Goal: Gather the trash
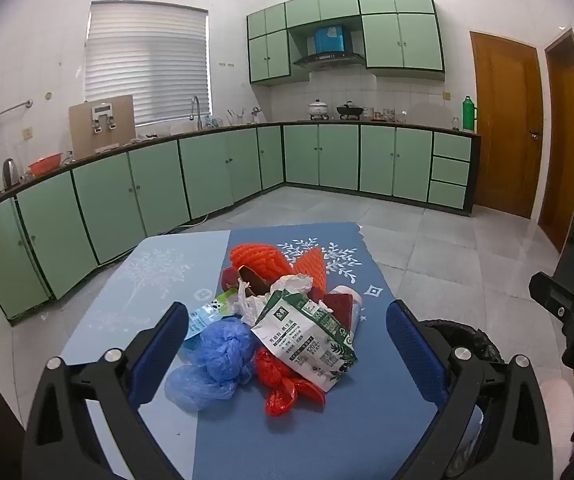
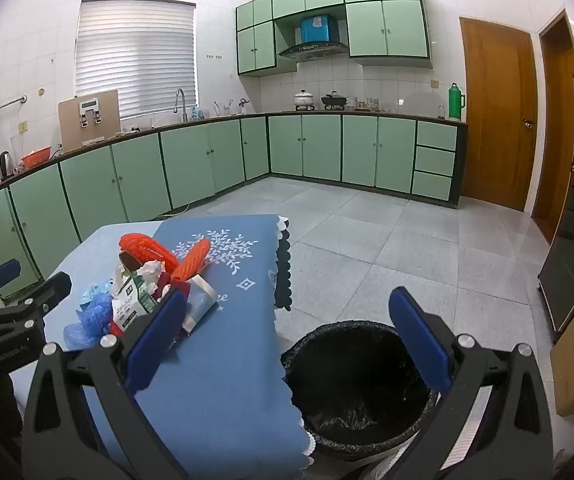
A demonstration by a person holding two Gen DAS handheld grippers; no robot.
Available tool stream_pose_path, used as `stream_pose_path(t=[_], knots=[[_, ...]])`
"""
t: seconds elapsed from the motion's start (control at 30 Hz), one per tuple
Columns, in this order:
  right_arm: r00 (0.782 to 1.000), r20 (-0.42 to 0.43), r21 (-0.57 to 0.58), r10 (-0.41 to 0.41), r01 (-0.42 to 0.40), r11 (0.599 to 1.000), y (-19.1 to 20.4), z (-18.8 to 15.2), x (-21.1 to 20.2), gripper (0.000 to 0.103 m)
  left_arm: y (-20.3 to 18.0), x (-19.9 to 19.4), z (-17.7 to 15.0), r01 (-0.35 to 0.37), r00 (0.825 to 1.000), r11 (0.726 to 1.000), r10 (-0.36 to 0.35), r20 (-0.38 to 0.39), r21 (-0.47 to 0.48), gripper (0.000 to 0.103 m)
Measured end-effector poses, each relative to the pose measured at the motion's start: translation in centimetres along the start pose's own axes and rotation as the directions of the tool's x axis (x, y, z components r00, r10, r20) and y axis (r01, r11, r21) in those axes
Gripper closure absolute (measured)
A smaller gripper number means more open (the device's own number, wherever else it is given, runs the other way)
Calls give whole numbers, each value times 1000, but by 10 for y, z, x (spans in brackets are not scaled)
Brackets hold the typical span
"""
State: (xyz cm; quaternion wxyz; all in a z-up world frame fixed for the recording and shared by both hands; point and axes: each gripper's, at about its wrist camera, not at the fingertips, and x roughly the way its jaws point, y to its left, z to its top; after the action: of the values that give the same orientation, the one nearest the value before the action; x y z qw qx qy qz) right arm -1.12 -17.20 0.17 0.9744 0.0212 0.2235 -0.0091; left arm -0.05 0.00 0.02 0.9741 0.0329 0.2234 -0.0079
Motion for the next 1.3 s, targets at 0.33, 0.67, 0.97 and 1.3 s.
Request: stream_pose_path(t=[0.33,0.67,0.97,1.3], knots=[[1000,5,-5,-3,3,1000,1,0,-2,5,-2,4,1,-3,1000,1000,3,1,2,6],[1000,4,-6,-3,3,1000,1,0,-1,5,-1,5,0,-4,1000,1000,4,4,-3,6],[1000,6,-7,-3,3,1000,1,0,-2,5,1,-2,3,-5,1000,1000,5,4,-7,6],[1000,8,-5,-4,4,1000,1,1,-1,5,1,-5,5,-8,1000,1000,8,7,-9,6]])
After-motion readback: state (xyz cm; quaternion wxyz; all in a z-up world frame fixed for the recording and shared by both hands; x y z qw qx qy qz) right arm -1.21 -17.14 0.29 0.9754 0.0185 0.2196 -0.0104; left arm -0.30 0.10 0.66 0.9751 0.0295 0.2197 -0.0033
